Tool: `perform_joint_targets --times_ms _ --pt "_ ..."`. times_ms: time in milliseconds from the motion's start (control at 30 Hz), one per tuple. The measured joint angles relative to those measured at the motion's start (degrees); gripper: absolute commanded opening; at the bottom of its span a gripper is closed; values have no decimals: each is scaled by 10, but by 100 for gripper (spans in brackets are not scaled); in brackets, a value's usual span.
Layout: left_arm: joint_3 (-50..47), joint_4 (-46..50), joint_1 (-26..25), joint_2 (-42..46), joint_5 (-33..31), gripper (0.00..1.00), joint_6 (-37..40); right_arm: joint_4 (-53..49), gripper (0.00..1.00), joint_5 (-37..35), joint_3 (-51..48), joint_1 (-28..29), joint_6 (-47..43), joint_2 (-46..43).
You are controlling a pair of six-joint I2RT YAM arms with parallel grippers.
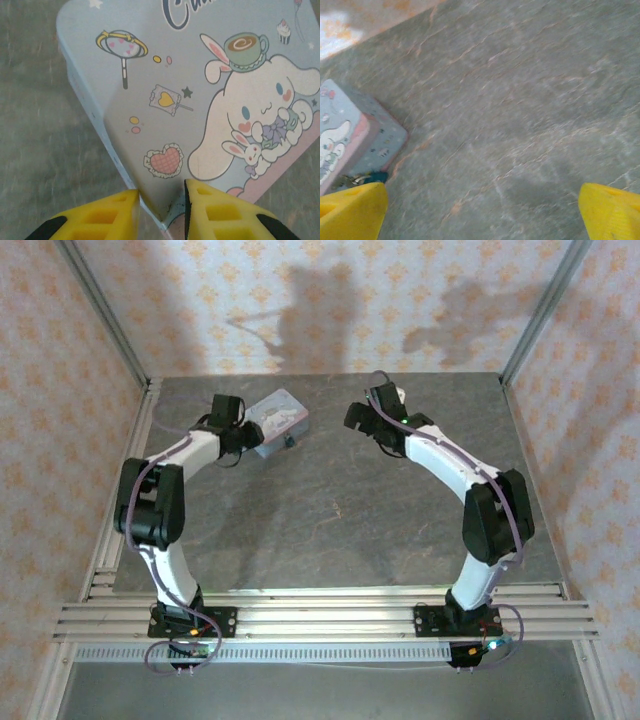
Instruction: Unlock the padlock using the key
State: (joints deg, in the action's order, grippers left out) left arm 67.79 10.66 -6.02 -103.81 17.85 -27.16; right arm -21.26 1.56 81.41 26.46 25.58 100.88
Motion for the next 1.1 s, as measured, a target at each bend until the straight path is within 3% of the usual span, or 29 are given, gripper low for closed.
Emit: perform_joint_targets --times_ms 67,233,367,500,700,833,1100 --pt "-45 -10 0 36 0 29 0 -18 97 13 24 12 -10 16" --pt "-94 14 0 91 -10 46 -2 -44 91 65 155 37 -44 120" --pt "-87 43 2 96 -16 47 2 -68 84 122 278 55 -68 223" --pt "-68 65 2 85 -11 47 6 -88 83 165 349 71 -77 294" --pt "-9 74 0 31 15 47 18 -115 81 171 356 78 -77 326" --pt "47 81 -12 -14 25 47 24 -113 74 163 348 69 -78 327" --pt "191 109 -72 -121 28 47 33 -38 66 156 195 16 -79 238"
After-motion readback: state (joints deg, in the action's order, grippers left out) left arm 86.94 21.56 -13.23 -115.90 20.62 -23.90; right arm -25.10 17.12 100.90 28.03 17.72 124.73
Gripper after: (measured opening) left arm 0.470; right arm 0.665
